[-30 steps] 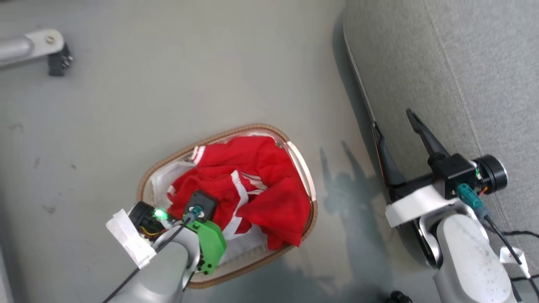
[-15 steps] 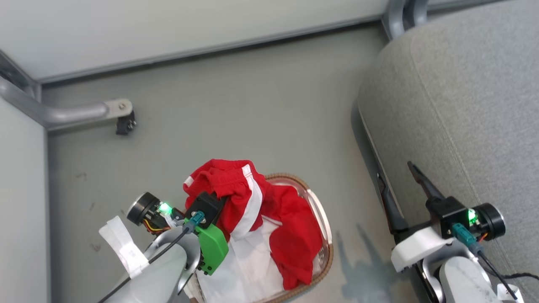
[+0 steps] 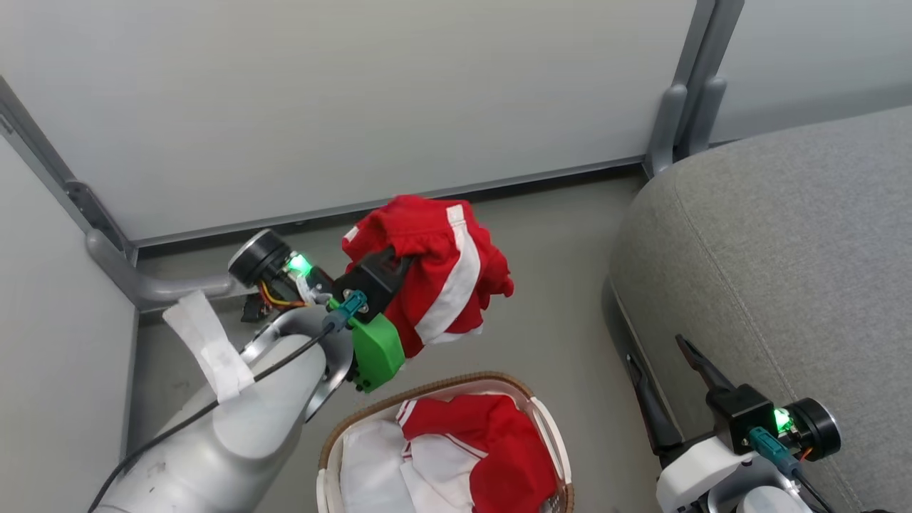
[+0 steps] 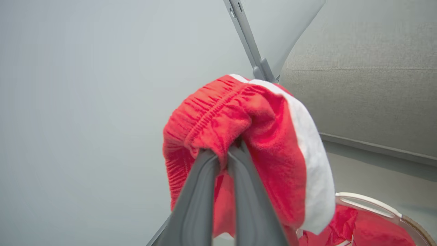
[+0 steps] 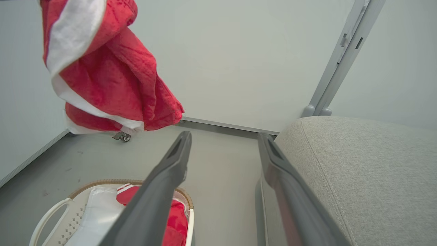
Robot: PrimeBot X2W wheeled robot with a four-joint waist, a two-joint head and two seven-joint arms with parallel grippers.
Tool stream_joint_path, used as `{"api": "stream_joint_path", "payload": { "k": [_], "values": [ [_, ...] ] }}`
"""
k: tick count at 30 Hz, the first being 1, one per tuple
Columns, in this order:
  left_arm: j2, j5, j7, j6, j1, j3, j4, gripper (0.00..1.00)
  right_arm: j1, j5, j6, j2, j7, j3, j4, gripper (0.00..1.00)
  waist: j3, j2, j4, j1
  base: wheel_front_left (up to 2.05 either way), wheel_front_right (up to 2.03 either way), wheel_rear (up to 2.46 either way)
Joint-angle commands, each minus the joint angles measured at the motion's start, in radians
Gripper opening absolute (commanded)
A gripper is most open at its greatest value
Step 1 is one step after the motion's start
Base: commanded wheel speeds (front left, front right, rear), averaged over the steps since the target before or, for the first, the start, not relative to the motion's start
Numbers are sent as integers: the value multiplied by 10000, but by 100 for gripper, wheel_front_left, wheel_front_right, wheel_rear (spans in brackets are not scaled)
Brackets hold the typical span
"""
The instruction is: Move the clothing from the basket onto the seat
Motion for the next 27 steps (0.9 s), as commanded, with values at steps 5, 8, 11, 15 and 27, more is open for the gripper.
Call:
{"api": "stream_joint_path", "payload": {
  "k": [5, 8, 11, 15, 27],
  "values": [
    [311, -356, 334, -25, -952, -669, -653, 0, 68, 48, -10, -42, -49, 228, -2, 100, -601, -1, 45, 1, 0, 0, 0],
    [456, -464, 473, -25, -1450, -971, -969, 0, -44, 9, -10, -42, -49, 318, -11, 100, -655, -1, 57, 1, 0, 0, 0],
    [584, -612, 582, -25, -1938, -1259, -1225, 0, -172, -38, -10, -40, -49, 482, -3, 100, -687, -1, 75, 1, 0, 0, 0],
    [681, -820, 638, -25, -2415, -1504, -1520, 0, -431, -117, -10, -42, -49, 717, 45, 100, -713, -1, 102, 1, 0, 0, 0],
    [358, -1123, 631, -25, -2937, -1953, -1928, 0, -1931, -681, -10, -42, -49, 1438, 987, 100, -729, -1, 450, 1, 0, 0, 0]
  ]
}}
